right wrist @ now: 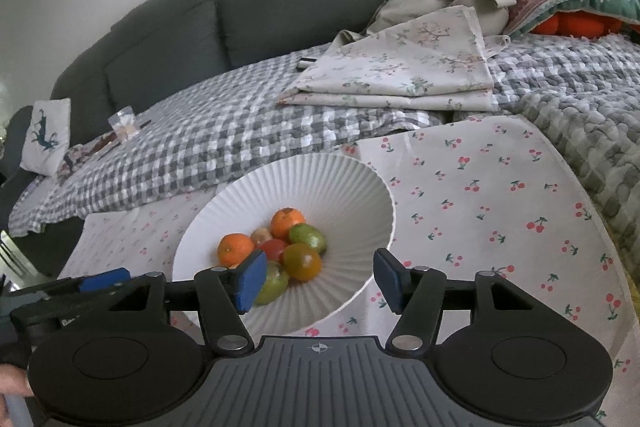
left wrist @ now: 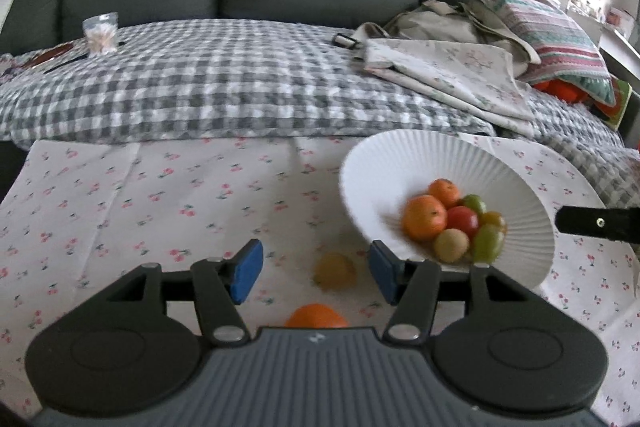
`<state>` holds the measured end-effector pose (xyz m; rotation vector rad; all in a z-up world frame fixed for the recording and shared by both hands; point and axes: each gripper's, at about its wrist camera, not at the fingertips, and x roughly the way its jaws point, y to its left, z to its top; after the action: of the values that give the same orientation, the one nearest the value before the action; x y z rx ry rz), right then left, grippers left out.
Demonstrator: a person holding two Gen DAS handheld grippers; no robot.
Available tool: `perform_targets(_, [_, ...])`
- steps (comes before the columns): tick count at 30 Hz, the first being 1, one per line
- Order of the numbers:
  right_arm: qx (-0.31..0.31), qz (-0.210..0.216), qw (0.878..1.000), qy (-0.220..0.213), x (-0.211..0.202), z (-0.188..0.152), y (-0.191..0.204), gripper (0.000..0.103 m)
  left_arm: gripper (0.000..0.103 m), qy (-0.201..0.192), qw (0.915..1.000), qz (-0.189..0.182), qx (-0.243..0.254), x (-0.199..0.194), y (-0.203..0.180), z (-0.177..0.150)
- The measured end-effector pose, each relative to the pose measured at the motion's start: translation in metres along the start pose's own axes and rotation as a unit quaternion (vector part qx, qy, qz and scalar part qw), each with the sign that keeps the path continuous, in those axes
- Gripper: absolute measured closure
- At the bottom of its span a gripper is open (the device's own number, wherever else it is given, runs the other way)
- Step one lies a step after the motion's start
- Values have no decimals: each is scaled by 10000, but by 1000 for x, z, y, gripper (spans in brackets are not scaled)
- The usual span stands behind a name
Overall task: Organize fruits
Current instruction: 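Grasp the tangerine on the cloth with the left tool while the right tool grasps a tangerine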
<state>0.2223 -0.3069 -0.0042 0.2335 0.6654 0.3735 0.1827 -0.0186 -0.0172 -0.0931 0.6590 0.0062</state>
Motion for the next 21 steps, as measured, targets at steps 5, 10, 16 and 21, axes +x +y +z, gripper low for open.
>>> perform_targets(5, [-120,60,9999,51,1,-4,10,44,45,37,9999,3,-132,-7,24,-4])
perform_targets(10, [-253,153,9995,92,1,-9,21,44,44,51,9999,68,-59,-14,40,-10])
perform_targets(16, [-460,349,9982,150,0,-18,39,44,41,120,9999,51,42,-17,50,-19])
perform_targets(21, [-710,513,9959,238,-2,-28,59,44,38,140,9994,-82,314,-16,41,-26])
